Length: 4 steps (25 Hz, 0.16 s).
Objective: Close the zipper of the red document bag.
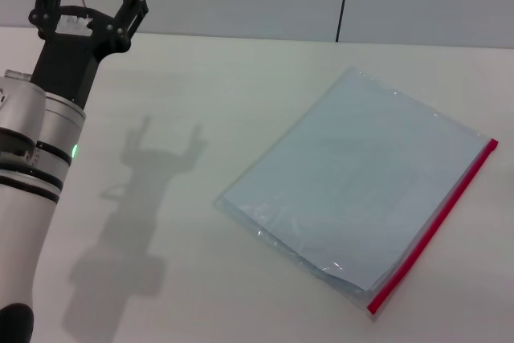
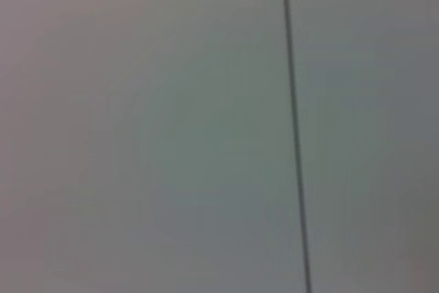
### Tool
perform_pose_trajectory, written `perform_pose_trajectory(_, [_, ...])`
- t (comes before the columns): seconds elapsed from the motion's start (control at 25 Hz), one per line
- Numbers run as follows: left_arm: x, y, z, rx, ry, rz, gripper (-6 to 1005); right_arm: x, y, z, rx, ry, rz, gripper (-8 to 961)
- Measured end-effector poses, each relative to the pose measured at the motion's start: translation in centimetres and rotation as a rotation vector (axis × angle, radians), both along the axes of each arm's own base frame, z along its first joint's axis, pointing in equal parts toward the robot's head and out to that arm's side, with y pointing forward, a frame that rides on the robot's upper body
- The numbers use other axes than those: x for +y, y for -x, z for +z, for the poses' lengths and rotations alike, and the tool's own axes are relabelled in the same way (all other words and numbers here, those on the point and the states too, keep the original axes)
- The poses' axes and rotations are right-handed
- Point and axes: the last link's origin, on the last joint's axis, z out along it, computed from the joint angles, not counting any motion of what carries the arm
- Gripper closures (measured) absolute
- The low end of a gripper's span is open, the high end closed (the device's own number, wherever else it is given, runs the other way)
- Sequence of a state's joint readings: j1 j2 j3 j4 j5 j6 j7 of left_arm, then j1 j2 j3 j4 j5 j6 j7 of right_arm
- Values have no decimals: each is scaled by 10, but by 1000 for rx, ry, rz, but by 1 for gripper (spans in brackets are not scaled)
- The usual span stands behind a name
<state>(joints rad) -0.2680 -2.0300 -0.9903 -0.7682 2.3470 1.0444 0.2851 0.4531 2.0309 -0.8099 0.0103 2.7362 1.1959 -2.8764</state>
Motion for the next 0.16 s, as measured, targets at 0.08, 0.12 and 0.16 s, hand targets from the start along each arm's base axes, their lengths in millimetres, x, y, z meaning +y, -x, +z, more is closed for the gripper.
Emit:
perform_pose_trajectory(0.08, [-1, 2, 0, 4, 1, 6, 106, -3, -5, 4, -3, -11, -20, 346])
perform_pose_trajectory(0.12, [-2, 5, -1, 8, 3, 13, 106, -3, -5, 4, -3, -11, -20, 346])
perform_pose_trajectory(0.16, [-2, 8, -1, 14, 4, 20, 106, -4, -6, 4, -13, -11, -24, 346])
